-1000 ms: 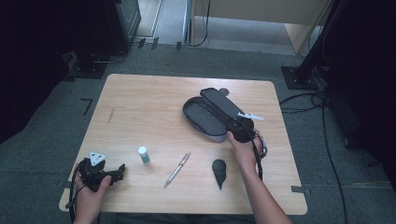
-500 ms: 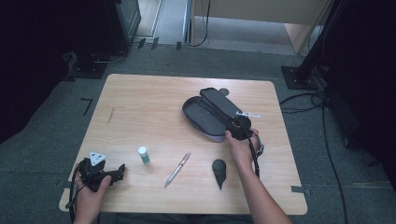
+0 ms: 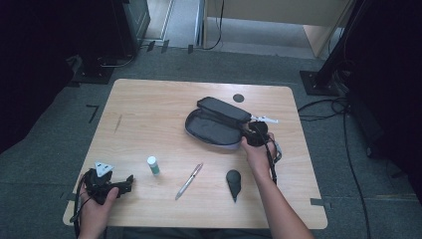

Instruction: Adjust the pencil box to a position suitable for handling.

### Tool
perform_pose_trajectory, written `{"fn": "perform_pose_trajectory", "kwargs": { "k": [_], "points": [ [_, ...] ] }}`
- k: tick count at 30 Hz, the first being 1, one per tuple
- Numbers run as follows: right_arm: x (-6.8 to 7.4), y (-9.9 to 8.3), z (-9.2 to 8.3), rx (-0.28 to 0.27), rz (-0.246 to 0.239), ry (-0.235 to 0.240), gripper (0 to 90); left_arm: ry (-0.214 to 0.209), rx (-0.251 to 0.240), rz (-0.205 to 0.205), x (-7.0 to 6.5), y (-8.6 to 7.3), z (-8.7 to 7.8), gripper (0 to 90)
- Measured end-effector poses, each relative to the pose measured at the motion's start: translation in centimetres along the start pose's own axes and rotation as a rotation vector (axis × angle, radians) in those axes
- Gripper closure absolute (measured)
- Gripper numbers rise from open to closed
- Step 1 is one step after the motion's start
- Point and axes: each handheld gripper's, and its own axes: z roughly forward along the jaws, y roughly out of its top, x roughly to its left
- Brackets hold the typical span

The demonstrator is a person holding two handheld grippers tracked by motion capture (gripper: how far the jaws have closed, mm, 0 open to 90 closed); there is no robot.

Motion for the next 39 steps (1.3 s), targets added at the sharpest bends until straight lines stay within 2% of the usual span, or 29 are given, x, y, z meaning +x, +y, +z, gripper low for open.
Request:
{"fn": "perform_pose_trajectory", "kwargs": {
  "k": [1,2,3,4,9,10,11,13,18,24,25,27,28,29,30,33,34,35,37,39],
  "points": [
    [0.0,0.0,0.0,0.000,0.000,0.000,89.9,0.000,0.000,0.000,0.0,0.0,0.0,0.0],
    [0.6,0.2,0.0,-0.005,-0.042,0.020,89.9,0.000,0.000,0.000,0.0,0.0,0.0,0.0],
    [0.6,0.2,0.0,-0.005,-0.042,0.020,89.9,0.000,0.000,0.000,0.0,0.0,0.0,0.0],
    [1.2,0.4,0.0,-0.003,-0.083,0.048,89.9,0.000,0.000,0.000,0.0,0.0,0.0,0.0],
    [2.4,0.4,0.3,0.009,-0.166,0.091,89.9,0.000,0.000,0.000,0.0,0.0,0.0,0.0],
    [2.4,0.4,0.3,0.009,-0.166,0.091,89.9,0.000,0.000,0.000,0.0,0.0,0.0,0.0],
    [2.5,0.2,0.6,0.026,-0.190,0.109,89.9,0.000,0.000,0.000,0.0,0.0,0.0,0.0],
    [2.4,0.1,0.7,0.038,-0.201,0.108,89.9,0.000,0.000,0.000,0.0,0.0,0.0,0.0],
    [1.8,-0.4,0.8,0.060,-0.186,0.098,89.9,0.000,0.000,0.000,0.0,0.0,0.0,0.0],
    [1.5,-0.8,0.8,0.080,-0.173,0.108,88.3,0.000,0.000,0.000,0.0,0.0,0.0,0.0],
    [1.4,-0.9,0.8,0.087,-0.167,0.119,70.2,0.000,0.000,0.000,0.0,0.0,0.0,0.0],
    [1.3,-0.8,0.3,0.081,-0.163,0.109,60.0,0.000,0.000,0.000,0.0,0.0,0.0,0.0],
    [1.3,-0.8,0.3,0.081,-0.163,0.109,60.0,0.000,0.000,0.000,0.0,0.0,0.0,0.0],
    [1.2,-0.6,-0.5,0.068,-0.159,0.116,49.5,0.000,0.000,0.000,0.0,0.0,0.0,0.0],
    [1.2,-0.6,-0.8,0.064,-0.163,0.117,44.8,0.000,0.000,0.000,0.0,0.0,0.0,0.0],
    [1.3,-0.6,-1.7,0.059,-0.184,0.130,36.7,-0.001,0.000,0.001,0.0,0.0,0.0,0.0],
    [1.4,-0.7,-2.2,0.055,-0.196,0.139,31.1,-0.002,-0.001,0.002,0.0,0.0,0.0,0.0],
    [1.5,-0.9,-3.0,0.054,-0.196,0.163,21.5,-0.003,0.001,0.006,0.0,0.0,0.0,0.0],
    [1.6,-1.1,-3.7,0.056,-0.201,0.182,17.7,-0.004,0.001,0.004,0.0,0.0,0.0,0.0],
    [1.8,-1.7,-4.5,0.064,-0.236,0.188,17.2,-0.003,0.000,0.004,0.0,0.0,0.0,0.0]
  ]
}}
